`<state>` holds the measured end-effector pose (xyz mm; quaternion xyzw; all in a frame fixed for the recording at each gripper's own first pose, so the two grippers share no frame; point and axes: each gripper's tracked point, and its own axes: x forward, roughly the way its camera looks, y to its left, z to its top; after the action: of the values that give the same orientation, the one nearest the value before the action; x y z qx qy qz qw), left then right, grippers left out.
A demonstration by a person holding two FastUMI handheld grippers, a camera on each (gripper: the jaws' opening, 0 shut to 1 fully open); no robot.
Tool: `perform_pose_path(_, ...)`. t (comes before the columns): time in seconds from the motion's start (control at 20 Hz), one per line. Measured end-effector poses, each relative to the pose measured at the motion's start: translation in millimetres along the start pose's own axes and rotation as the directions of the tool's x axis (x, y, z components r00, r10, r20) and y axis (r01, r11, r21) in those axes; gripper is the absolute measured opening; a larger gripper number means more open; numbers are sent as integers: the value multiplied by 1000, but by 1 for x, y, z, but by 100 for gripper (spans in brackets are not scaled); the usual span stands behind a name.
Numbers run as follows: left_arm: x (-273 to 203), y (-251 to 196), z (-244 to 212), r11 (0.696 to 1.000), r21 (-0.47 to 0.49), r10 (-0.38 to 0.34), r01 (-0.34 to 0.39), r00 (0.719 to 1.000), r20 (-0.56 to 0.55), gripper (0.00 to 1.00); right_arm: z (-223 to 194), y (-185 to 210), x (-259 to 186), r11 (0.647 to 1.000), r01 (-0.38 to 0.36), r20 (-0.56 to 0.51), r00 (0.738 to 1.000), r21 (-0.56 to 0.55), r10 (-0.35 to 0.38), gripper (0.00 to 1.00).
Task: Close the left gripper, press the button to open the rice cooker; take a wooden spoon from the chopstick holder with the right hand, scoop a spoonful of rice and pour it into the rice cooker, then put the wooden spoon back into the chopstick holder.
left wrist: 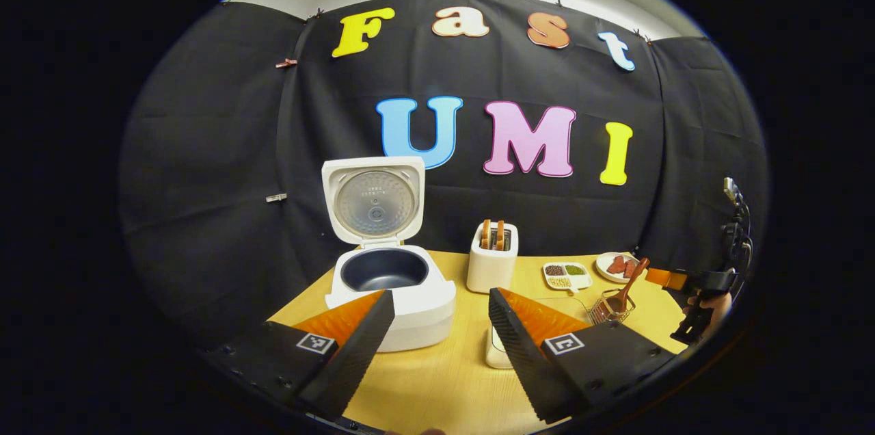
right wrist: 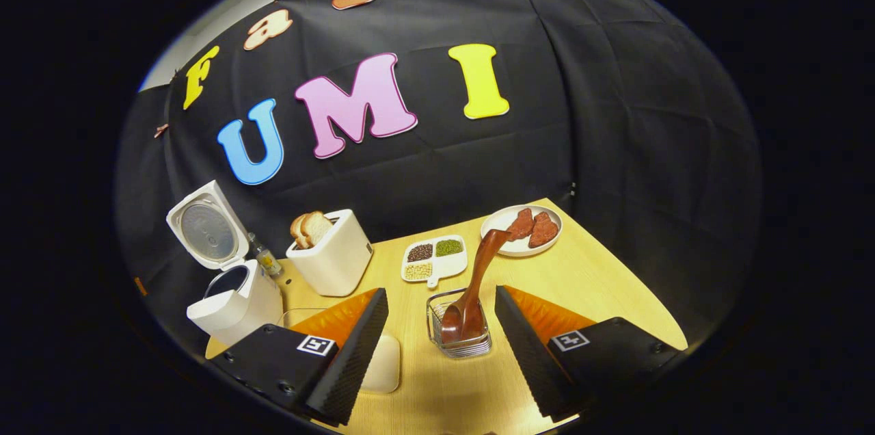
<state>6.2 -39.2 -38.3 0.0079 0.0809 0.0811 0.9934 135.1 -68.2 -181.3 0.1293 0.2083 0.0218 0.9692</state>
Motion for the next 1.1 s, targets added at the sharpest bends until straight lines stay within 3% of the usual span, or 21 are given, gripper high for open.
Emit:
perform_pose_path(0.5,-24,5,-56,991,46,129,-124,982,-140,96,-32,-27,107,992,25,-172,985,126,-4,98)
perform_pose_path(0.7,-23,-5,-69,993,34,120,-116,978,-172,95,-37,-42,139,987,53,-197,980,149,-23,99)
perform_pose_path(0.85,-20,-12,-82,995,21,104,-101,975,-197,95,-40,-34,154,981,36,-222,975,192,8,96)
perform_pose_path(0.9,-20,-14,-86,995,19,96,-94,974,-206,95,-43,-33,157,980,37,-231,973,194,9,85)
perform_pose_path(0.95,-19,-15,-89,996,17,89,-87,973,-215,95,-44,-32,158,980,42,-237,972,196,6,87)
perform_pose_path(1.05,-19,-20,-94,998,11,68,-67,973,-222,95,-43,-37,158,980,86,-238,970,178,-41,40)
perform_pose_path(1.1,-19,-20,-96,998,8,60,-60,973,-224,95,-40,-41,151,981,105,-231,971,165,-65,29)
